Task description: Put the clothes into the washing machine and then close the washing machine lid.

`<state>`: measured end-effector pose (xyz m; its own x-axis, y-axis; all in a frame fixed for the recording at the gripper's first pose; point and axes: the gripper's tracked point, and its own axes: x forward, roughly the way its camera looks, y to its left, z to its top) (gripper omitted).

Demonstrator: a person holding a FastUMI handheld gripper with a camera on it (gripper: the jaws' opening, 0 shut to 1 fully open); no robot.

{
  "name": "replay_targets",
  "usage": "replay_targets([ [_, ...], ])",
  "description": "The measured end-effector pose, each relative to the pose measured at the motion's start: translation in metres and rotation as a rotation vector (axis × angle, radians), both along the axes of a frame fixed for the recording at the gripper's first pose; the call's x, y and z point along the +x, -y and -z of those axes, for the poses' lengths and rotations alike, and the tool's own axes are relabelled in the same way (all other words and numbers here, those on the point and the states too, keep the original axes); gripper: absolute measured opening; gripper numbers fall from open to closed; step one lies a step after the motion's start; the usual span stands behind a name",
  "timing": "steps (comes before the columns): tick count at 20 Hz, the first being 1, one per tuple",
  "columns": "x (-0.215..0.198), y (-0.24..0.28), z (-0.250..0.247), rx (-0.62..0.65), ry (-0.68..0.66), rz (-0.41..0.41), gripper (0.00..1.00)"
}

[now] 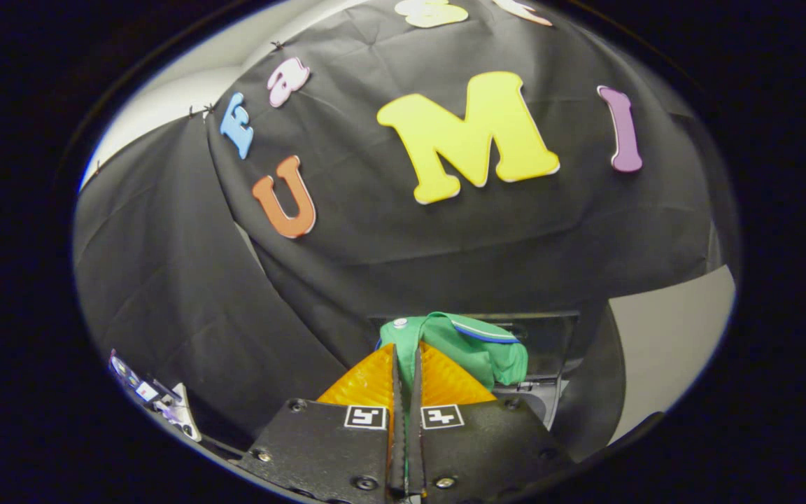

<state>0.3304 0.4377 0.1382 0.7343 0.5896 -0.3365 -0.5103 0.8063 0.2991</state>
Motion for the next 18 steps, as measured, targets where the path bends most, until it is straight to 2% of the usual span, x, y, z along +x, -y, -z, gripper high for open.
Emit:
replay_targets([
  [8,0.053,-0.025,0.120,-0.090,-0.159,0.052,0.05],
  [13,0.069,-0.032,0.190,-0.152,-0.254,0.100,0.05],
  [18,0.068,-0.031,0.244,-0.221,-0.346,0.128,0.05],
])
